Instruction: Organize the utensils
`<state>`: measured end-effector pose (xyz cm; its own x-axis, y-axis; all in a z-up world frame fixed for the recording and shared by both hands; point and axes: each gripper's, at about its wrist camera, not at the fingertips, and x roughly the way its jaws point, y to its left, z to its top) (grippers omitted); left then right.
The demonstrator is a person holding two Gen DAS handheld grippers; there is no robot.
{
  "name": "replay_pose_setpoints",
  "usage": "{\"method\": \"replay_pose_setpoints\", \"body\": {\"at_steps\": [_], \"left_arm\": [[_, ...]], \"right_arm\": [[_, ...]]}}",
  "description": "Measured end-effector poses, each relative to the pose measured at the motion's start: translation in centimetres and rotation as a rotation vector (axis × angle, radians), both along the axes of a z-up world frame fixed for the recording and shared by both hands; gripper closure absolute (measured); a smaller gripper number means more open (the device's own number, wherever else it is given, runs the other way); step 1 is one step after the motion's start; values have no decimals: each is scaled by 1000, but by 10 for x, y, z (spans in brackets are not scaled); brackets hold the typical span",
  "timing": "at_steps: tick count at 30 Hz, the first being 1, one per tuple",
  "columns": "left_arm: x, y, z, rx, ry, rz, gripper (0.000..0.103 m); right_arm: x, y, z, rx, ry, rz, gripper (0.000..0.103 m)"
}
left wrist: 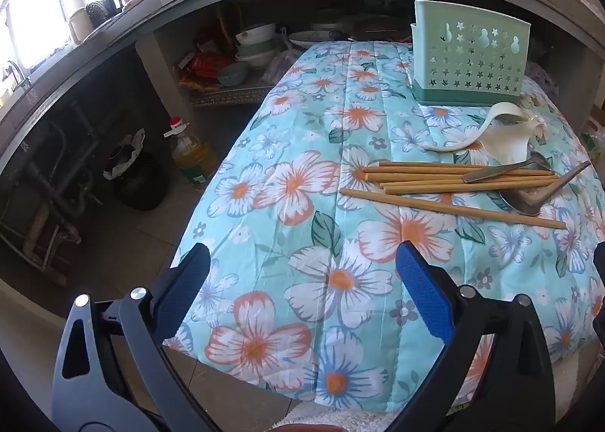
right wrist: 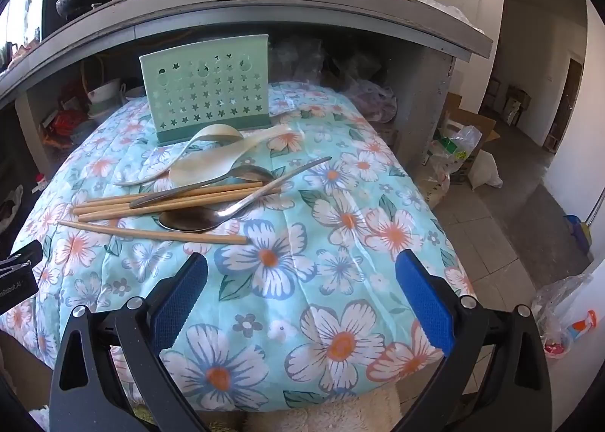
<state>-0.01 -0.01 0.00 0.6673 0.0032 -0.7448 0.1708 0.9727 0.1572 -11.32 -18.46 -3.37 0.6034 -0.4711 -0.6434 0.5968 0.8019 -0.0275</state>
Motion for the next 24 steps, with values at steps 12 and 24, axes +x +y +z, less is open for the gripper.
{"method": "replay_pose_setpoints", "body": {"at_steps": [12,24], "left_arm": [[-1,1,0,8,3,1,8],[0,2,-3,7,4,2,8]], "right_arm": [[0,-1,1,0,-1,3,6],[1,1,1,0,0,5,6]]}}
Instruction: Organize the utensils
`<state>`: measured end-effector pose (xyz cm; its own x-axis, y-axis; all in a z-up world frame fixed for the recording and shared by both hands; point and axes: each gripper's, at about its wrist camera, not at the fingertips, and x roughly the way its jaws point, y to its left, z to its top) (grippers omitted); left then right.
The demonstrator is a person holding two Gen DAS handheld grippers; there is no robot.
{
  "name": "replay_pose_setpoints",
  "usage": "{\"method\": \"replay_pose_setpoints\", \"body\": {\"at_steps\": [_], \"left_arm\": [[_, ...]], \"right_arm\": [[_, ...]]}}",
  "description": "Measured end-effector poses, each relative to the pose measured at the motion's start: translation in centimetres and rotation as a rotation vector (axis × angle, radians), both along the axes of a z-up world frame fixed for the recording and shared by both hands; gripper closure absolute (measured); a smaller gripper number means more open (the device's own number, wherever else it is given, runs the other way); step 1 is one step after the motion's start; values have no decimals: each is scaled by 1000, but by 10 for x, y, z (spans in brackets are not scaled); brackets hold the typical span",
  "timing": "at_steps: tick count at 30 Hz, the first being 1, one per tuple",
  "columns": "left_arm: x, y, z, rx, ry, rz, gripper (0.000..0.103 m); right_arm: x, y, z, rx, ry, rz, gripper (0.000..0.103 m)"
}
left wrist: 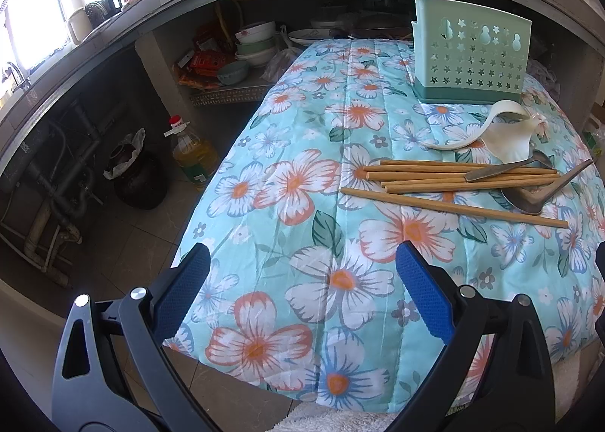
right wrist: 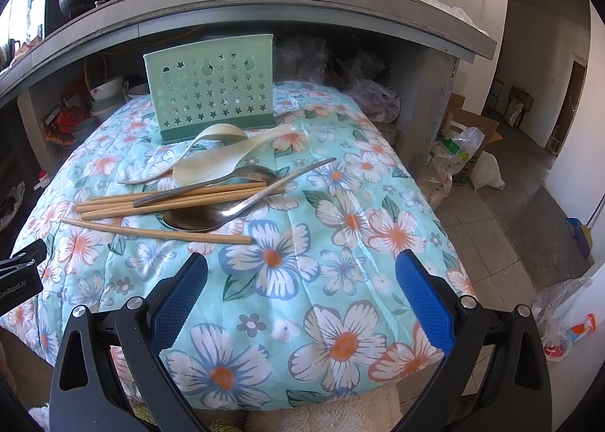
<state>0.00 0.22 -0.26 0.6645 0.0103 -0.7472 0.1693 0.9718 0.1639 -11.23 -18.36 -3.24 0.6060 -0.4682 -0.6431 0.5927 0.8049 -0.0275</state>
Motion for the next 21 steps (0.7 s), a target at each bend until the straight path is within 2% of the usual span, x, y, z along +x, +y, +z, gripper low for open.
{"method": "replay_pose_setpoints", "body": {"at_steps": [21], "left_arm": [[3,1,-1,4,1,0,8]], "right_arm": [[2,3,1,-5,3,6,6]]}}
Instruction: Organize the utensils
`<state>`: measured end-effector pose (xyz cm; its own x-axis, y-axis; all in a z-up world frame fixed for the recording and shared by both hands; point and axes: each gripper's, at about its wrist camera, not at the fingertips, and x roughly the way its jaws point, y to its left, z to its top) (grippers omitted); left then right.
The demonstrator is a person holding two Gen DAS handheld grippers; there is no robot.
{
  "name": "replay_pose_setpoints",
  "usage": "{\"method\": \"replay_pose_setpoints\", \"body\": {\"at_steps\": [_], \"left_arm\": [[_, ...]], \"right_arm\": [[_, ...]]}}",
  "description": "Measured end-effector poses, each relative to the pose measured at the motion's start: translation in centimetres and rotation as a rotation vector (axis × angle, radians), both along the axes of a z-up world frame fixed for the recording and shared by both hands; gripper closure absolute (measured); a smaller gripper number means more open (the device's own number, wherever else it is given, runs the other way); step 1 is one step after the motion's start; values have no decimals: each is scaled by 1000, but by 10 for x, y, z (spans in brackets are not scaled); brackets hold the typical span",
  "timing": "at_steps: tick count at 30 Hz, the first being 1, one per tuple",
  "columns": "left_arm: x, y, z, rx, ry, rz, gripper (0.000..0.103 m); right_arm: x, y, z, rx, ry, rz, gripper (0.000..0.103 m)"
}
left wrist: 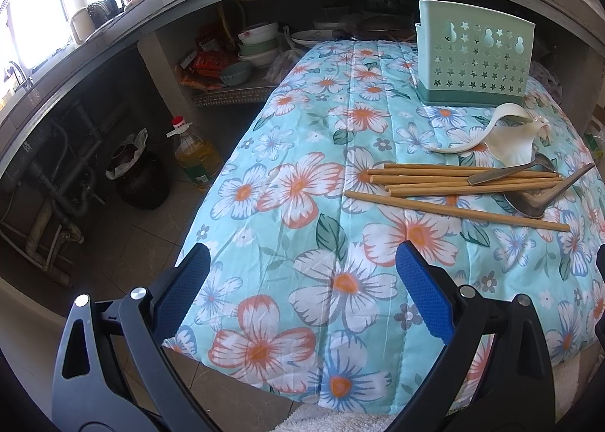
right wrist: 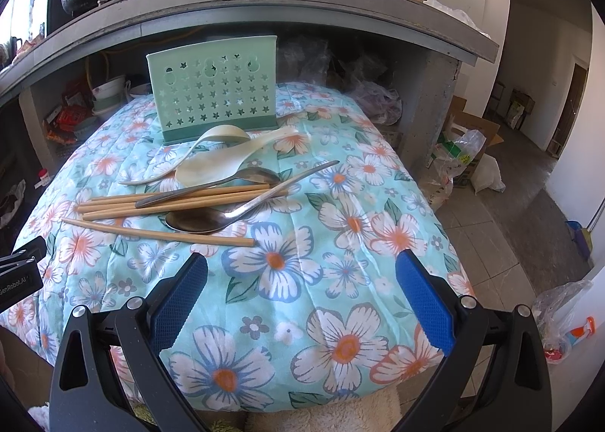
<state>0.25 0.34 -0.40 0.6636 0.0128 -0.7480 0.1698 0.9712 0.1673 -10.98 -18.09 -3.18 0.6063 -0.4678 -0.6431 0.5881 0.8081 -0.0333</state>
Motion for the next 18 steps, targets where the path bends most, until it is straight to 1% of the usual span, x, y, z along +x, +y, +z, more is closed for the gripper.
{"method": "replay_pose_setpoints", "body": {"at_steps": [18], "left_arm": [[2,2,0,1,-1,0,8]], "right_arm": [[0,0,0,0,2,1,6]]}}
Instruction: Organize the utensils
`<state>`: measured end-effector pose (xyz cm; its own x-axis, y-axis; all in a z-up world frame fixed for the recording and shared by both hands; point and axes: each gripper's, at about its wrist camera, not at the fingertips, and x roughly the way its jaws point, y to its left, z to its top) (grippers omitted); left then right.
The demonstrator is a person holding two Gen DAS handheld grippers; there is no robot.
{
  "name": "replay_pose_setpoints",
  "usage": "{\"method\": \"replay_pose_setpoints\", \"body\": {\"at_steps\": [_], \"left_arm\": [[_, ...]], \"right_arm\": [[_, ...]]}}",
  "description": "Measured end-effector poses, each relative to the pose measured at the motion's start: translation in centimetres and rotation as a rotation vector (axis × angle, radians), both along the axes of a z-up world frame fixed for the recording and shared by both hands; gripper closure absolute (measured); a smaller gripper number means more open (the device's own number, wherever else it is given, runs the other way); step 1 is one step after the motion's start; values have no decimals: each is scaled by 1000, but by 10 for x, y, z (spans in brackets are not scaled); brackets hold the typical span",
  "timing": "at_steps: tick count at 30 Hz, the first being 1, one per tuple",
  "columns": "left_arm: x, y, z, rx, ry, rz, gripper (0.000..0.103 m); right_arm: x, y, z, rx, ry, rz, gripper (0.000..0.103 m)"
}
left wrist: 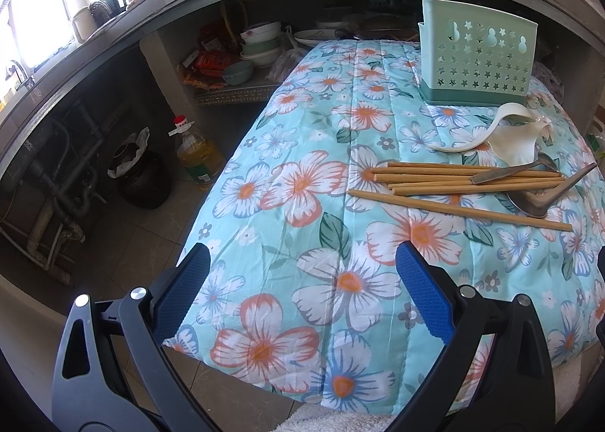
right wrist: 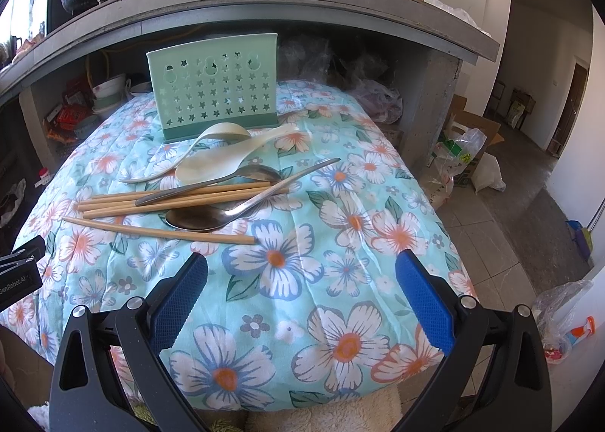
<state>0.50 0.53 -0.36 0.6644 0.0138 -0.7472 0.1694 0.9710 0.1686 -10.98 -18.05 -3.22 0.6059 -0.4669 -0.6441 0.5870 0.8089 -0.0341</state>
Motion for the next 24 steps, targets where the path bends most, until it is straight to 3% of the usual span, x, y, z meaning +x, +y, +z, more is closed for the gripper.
{"method": "replay_pose_setpoints", "body": {"at_steps": [24], "left_arm": [[2,5,0,4,-6,-9,8]], "right_arm": [[-1,1,0,0,-3,-4,6]]}}
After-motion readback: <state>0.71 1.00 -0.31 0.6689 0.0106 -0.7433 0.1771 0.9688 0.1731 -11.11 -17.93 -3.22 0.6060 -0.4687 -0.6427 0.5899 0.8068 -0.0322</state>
